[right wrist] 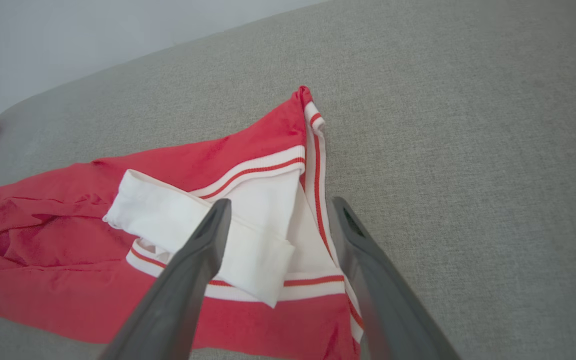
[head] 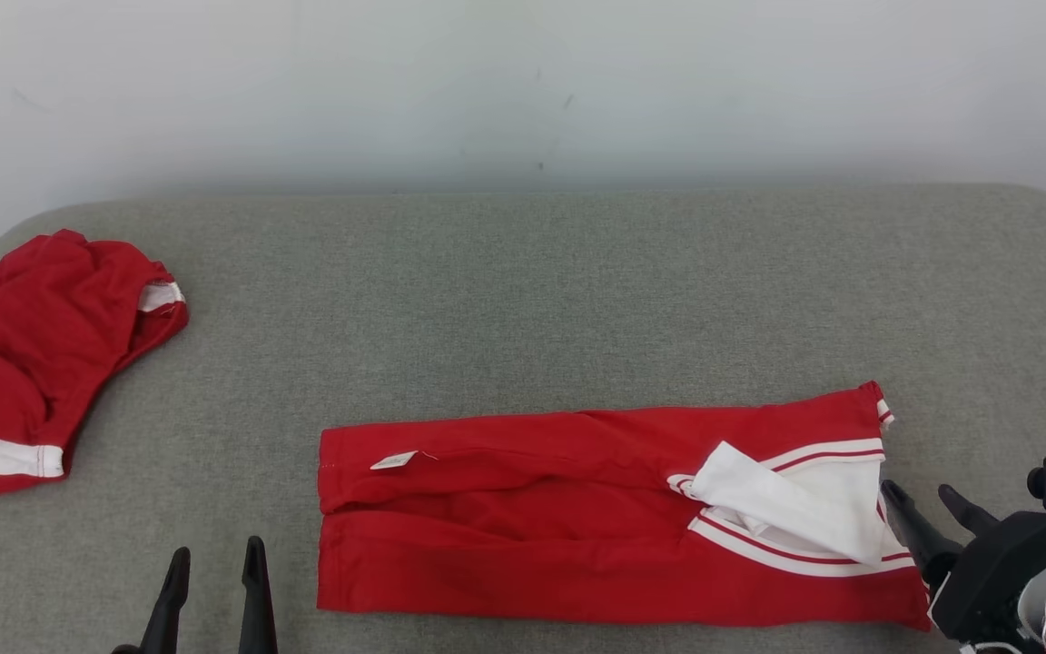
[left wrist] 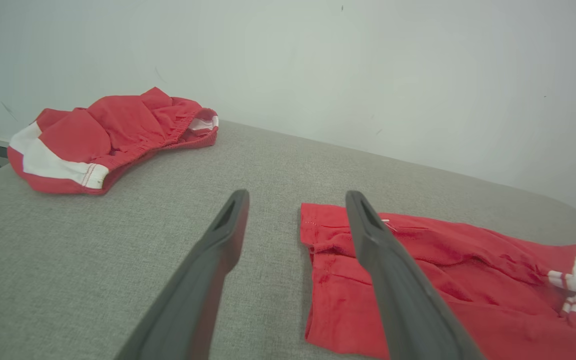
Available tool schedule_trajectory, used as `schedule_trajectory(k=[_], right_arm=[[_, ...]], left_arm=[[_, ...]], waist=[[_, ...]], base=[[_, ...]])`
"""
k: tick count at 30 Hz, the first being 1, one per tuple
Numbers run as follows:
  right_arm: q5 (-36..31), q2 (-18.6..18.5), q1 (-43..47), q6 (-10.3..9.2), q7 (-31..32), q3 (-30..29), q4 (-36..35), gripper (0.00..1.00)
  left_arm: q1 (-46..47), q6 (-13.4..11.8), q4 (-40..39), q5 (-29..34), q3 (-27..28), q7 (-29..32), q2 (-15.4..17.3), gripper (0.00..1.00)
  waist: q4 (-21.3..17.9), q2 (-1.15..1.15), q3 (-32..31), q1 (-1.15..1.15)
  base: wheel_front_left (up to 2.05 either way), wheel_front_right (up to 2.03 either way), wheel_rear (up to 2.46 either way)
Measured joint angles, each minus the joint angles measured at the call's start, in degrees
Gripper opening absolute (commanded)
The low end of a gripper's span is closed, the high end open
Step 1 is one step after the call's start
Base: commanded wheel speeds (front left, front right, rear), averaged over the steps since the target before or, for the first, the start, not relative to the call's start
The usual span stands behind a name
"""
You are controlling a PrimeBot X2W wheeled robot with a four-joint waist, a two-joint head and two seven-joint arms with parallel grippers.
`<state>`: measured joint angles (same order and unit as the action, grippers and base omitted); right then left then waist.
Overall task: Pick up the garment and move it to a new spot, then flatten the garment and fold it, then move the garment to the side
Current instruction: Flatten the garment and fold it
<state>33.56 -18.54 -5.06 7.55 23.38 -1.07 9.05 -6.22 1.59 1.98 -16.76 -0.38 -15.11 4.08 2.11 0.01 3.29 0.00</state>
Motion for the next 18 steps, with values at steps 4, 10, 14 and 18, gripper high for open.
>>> schedule_trajectory(k=[4,10,14,18], right_arm=[[-0.5,0.1,-3.8,0.00,1.6,0.0,4.2,1.00],[-3.9,0.0,-8.4,0.00,4.9,1.0,11.0,1.00],[-6.2,0.7,-10.6,0.00,6.3,0.2,15.2,1.00],[-8.5,1.0,-12.2,0.00,7.2,0.1,17.9,1.00]], left_arm=[[-0.1,0.8,0.2,0.8,0.4,0.0,-0.5,1.00],[0.1,1.5,0.6,1.2,0.3,0.0,-1.0,1.00],[0.8,2.1,0.7,1.2,-0.2,0.0,-1.1,1.00],[1.4,2.4,0.6,1.2,-0.4,0.0,-1.1,1.00]], waist=[[0.8,0.00,0.3,0.00],[1.8,0.00,1.3,0.00],[2.4,0.00,2.2,0.00],[3.1,0.00,3.3,0.00]], base=[[0.00,0.00,0.00],[0.00,0.00,0.00],[0.00,0.00,0.00],[0.00,0.00,0.00]])
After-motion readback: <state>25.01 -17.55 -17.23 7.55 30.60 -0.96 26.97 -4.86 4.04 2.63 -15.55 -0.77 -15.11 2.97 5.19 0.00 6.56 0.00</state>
